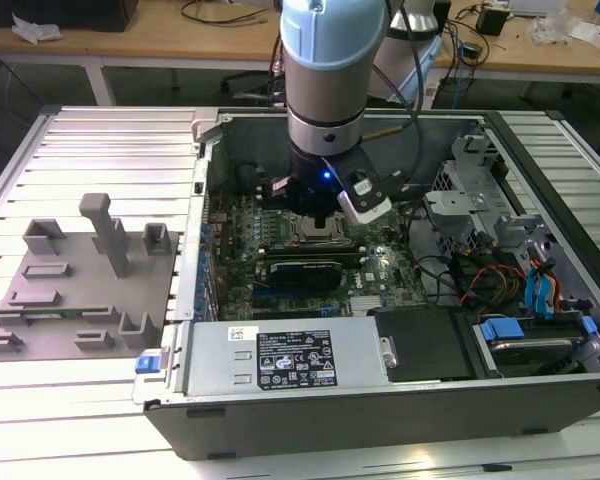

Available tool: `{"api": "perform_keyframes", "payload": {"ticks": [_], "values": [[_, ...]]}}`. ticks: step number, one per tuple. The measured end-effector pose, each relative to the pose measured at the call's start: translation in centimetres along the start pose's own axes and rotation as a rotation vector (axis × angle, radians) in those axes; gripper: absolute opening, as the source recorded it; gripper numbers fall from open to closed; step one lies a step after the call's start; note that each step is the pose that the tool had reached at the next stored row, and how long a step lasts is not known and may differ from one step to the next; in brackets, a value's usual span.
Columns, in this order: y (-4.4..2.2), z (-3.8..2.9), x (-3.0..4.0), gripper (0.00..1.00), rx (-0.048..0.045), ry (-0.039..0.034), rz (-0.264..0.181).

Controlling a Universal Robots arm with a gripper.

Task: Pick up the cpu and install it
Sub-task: 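Install the second cpu locking lever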

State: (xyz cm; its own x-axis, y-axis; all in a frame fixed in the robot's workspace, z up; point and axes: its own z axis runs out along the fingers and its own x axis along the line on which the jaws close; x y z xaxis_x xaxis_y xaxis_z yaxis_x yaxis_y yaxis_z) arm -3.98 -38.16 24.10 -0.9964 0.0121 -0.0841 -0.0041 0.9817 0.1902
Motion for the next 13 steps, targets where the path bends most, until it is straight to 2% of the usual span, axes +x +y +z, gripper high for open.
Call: {"api": "perform_keyframes", "payload": {"ticks": [2,3,4,7,13], "values": [[0.6,0.14,-0.25,0.11,0.002,-0.0003,0.0],[1.19,0.26,-0.34,0.11,0.0078,-0.0001,0.0],[1.65,0.35,-0.36,0.11,0.0186,-0.0002,-0.001],[1.83,-0.14,-0.41,0.11,0.027,0.0,-0.002],[1.85,-0.22,-0.42,0.11,0.0269,-0.0001,-0.002]]}}
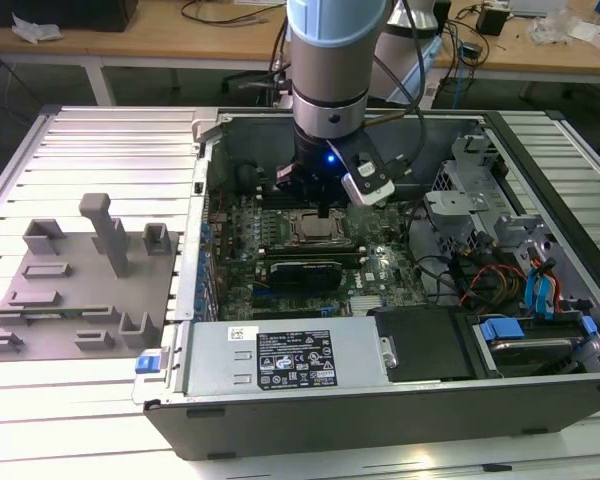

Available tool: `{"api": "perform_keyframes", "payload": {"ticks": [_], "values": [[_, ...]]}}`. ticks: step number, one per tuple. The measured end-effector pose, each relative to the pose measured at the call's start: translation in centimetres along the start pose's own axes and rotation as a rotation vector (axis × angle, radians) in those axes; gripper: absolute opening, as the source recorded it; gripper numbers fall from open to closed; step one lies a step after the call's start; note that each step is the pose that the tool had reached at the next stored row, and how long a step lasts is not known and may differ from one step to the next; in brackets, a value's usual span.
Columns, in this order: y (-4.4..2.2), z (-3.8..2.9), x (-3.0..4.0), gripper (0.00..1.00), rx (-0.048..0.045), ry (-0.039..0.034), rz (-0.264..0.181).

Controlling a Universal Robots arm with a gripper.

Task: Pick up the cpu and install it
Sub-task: 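Install the second cpu locking lever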

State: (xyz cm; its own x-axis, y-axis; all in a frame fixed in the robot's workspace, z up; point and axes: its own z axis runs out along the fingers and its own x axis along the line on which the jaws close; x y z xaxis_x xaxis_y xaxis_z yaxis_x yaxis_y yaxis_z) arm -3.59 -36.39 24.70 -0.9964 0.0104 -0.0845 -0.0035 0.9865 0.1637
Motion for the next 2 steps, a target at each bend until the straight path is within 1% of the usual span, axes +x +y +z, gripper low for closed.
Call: {"api": "perform_keyframes", "payload": {"ticks": [2], "values": [[0.0,-0.02,0.0,0.11,0.0,0.0,0.0]]}}
